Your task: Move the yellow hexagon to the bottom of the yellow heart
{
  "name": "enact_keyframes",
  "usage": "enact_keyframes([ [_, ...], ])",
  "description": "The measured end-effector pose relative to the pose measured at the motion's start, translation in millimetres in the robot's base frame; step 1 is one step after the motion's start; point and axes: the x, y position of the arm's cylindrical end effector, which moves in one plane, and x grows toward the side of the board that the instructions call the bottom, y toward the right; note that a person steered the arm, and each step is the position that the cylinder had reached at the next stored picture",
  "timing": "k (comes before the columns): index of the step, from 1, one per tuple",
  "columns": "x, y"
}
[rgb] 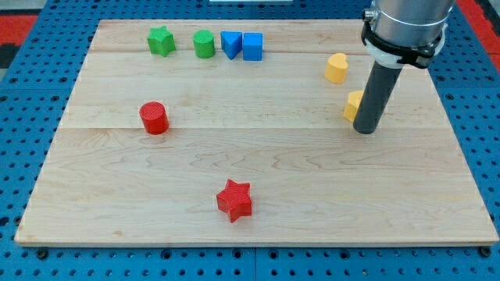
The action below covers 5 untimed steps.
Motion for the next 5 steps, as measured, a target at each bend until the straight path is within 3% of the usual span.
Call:
enact_keyframes([
  [2,-27.7,31.3],
  [5,-29.6,-3.7],
])
